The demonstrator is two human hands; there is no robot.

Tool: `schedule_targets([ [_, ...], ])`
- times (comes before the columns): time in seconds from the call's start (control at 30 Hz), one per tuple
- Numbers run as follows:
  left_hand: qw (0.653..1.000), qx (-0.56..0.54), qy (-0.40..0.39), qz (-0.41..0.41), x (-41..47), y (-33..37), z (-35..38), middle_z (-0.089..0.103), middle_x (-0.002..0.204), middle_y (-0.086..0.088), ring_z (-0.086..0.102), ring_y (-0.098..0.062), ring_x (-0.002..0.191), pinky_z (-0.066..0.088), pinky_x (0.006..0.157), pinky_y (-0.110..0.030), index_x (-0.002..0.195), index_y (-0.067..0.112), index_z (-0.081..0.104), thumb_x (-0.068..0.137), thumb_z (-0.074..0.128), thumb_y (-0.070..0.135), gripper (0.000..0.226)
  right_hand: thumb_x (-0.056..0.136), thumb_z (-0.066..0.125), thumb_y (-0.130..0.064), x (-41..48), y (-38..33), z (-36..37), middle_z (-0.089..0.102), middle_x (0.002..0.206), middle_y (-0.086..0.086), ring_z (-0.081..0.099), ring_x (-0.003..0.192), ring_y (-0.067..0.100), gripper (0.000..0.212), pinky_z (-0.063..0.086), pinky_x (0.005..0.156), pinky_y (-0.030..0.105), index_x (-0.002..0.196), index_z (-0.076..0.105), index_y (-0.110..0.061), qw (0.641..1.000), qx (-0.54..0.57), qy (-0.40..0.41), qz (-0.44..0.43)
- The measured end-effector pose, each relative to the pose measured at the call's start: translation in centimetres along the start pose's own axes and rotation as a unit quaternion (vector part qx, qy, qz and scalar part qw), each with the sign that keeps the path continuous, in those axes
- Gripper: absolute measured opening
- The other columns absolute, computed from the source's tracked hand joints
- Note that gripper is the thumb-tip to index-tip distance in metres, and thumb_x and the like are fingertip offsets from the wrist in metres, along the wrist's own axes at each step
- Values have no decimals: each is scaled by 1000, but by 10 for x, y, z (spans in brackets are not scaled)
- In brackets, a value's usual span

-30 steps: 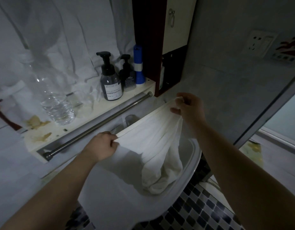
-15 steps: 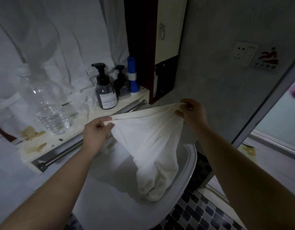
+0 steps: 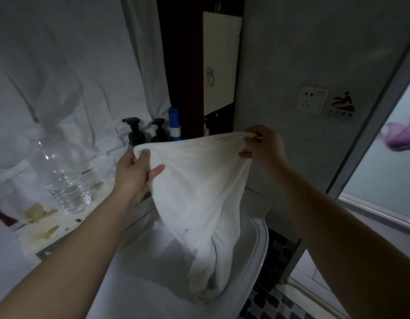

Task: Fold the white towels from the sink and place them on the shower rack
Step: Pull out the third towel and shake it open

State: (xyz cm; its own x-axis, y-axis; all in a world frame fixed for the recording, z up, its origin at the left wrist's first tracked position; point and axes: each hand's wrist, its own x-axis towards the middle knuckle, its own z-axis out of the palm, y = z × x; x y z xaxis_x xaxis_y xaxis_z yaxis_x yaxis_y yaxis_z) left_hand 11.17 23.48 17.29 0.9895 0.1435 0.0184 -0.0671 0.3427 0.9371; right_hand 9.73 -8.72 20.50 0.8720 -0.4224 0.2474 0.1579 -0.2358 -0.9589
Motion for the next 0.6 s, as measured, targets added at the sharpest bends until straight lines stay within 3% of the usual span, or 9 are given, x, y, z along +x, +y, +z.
schedule_targets([
  [0.13, 998, 6, -9, 63, 6, 41, 27, 71, 120, -7, 73, -22, 102, 62, 82, -37, 119, 8, 67, 101, 60, 23, 25, 90, 67, 0, 15, -36, 1, 63, 102, 0, 69, 89, 25, 22, 63, 59, 36, 104, 68, -18, 1000, 27, -14, -5],
  [0.23, 992, 36, -8, 121, 7, 71, 39, 67, 118, -10, 71, -22, 100, 62, 83, -39, 118, 2, 63, 102, 59, 22, 26, 89, 69, -2, 18, -63, -3, 62, 100, -2, 68, 95, 24, 24, 64, 68, 41, 101, 66, -22, 997, 58, 6, -43],
  [0.3, 988, 18, -8, 153, 7, 93, 47, 65, 114, -11, 69, -23, 100, 62, 84, -41, 116, 0, 62, 102, 60, 20, 25, 90, 68, -2, 20, -83, -7, 63, 100, -2, 68, 95, 20, 24, 64, 74, 42, 101, 66, -23, 991, 94, 40, -84],
  [0.4, 982, -37, -27, 181, 3, 129, 61, 67, 108, -9, 70, -27, 101, 62, 83, -47, 103, 7, 67, 101, 60, 17, 12, 93, 63, -1, 23, -120, -9, 64, 98, -4, 68, 88, 12, 23, 64, 71, 35, 98, 66, -23, 978, 149, 82, -120],
  [0.5, 985, -53, -53, 155, -4, 164, 74, 66, 113, -10, 69, -33, 107, 61, 78, -54, 99, 13, 69, 102, 59, 19, 12, 95, 62, -3, 26, -160, -9, 61, 98, -3, 65, 90, 16, 20, 64, 68, 40, 107, 66, -19, 982, 157, 51, -94],
  [0.6, 975, -72, -32, 206, -11, 191, 77, 64, 107, -8, 69, -31, 106, 61, 76, -57, 98, 16, 70, 101, 60, 20, 11, 95, 61, -1, 27, -193, -12, 61, 99, -1, 65, 92, 18, 20, 64, 68, 42, 108, 64, -15, 970, 204, 36, -125],
])
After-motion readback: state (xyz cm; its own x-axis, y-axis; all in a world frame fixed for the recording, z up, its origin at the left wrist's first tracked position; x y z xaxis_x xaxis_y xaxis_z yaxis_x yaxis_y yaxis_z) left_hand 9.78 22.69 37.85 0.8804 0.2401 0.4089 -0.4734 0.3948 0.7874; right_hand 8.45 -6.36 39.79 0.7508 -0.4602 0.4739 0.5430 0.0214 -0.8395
